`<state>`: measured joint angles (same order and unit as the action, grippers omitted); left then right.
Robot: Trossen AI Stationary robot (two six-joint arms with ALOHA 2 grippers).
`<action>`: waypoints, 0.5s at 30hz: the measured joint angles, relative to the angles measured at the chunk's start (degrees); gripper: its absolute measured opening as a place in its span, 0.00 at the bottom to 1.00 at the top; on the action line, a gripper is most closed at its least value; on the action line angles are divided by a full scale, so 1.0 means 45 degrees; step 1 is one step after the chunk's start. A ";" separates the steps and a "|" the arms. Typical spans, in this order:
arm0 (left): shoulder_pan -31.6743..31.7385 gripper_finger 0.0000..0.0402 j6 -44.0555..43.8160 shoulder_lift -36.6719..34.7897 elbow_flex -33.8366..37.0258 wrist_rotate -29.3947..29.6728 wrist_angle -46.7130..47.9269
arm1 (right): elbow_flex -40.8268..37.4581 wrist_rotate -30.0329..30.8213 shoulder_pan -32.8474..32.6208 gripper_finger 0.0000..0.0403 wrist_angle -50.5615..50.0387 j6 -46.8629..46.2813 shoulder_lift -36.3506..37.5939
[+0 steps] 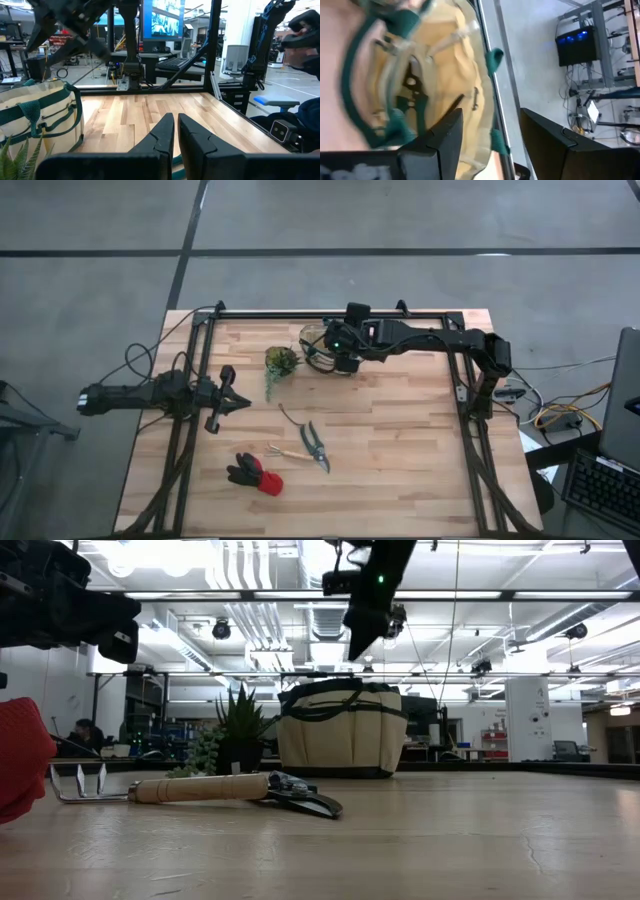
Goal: Pick & Place Garden tools in Gardening bag
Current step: Put the green shear scissors into the gardening bag
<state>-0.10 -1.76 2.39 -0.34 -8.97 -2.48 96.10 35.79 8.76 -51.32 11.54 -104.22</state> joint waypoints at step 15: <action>0.0004 0.07 0.0000 0.0000 0.0000 0.0002 0.0000 | 0.0222 -0.3312 -0.2454 0.48 -0.0829 -0.2451 0.0000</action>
<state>-0.08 -1.76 2.39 -0.34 -8.96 -2.48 97.10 20.88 -2.28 -55.05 0.51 -104.22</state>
